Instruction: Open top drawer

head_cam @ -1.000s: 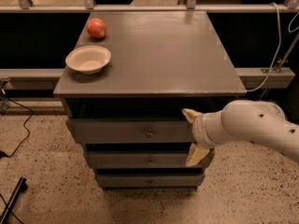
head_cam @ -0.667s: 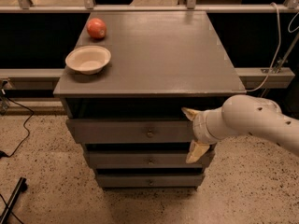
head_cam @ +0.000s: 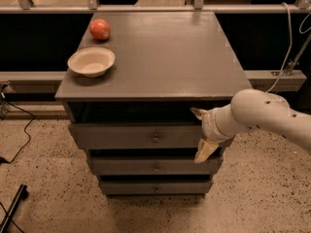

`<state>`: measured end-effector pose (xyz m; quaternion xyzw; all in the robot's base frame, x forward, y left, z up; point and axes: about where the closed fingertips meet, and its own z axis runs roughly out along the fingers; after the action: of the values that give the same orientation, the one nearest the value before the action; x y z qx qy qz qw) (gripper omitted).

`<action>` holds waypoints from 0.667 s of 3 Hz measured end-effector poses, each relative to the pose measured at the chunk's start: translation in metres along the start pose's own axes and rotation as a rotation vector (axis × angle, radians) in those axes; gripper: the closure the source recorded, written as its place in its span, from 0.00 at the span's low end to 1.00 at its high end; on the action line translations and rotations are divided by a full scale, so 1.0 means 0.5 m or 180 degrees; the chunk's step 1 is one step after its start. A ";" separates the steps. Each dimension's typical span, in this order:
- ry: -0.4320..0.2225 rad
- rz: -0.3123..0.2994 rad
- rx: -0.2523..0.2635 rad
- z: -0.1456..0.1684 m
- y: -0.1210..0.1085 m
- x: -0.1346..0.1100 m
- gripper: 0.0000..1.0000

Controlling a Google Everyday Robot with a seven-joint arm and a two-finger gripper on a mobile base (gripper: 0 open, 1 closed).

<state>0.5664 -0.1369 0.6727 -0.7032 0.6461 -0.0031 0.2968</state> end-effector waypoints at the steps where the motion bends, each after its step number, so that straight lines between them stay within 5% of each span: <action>1: 0.0043 0.0026 -0.0090 0.018 -0.013 0.007 0.25; 2: 0.0060 0.0048 -0.0139 0.030 -0.017 0.010 0.28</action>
Offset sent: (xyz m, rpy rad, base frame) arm 0.0200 0.0009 -0.0139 -0.0244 0.0633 -0.0112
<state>0.5806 -0.1352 0.6622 -0.7045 0.6541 0.0066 0.2753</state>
